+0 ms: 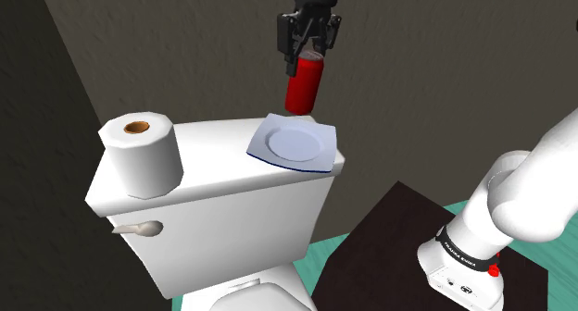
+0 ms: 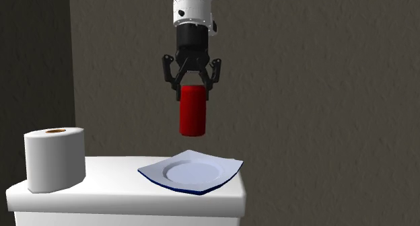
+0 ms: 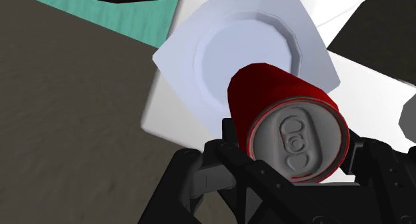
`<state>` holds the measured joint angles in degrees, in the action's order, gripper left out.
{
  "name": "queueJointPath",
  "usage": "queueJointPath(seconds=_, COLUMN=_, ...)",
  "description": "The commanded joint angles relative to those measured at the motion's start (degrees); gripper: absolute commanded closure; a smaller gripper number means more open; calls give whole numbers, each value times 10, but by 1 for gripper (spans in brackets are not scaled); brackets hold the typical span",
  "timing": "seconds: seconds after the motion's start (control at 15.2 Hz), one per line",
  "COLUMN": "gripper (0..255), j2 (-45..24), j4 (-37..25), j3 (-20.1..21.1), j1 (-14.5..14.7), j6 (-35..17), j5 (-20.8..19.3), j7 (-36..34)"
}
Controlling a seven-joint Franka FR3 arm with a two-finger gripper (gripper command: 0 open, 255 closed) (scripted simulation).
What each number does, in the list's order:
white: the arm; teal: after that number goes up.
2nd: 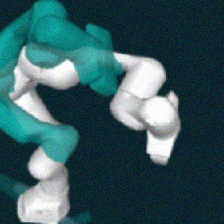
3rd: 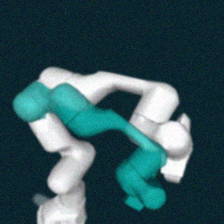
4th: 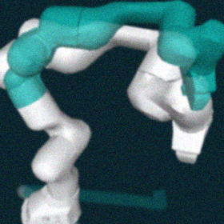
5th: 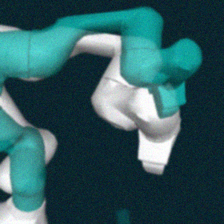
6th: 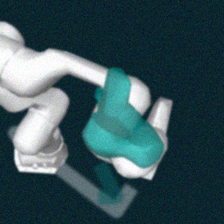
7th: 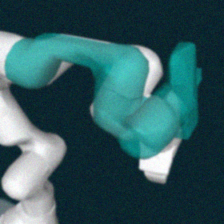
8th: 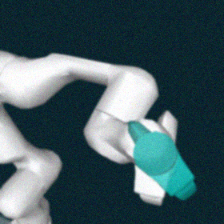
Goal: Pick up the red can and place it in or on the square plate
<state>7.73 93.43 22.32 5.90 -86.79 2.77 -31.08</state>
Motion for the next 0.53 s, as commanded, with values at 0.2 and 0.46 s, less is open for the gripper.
queueJointPath(seconds=0.2, gripper=255, j2=18, j4=58, j3=-3, j1=0, j6=-41, j5=7, j7=6)
queueJointPath(seconds=0.46, gripper=255, j2=25, j4=96, j3=-3, j1=0, j6=-73, j5=9, j7=8)
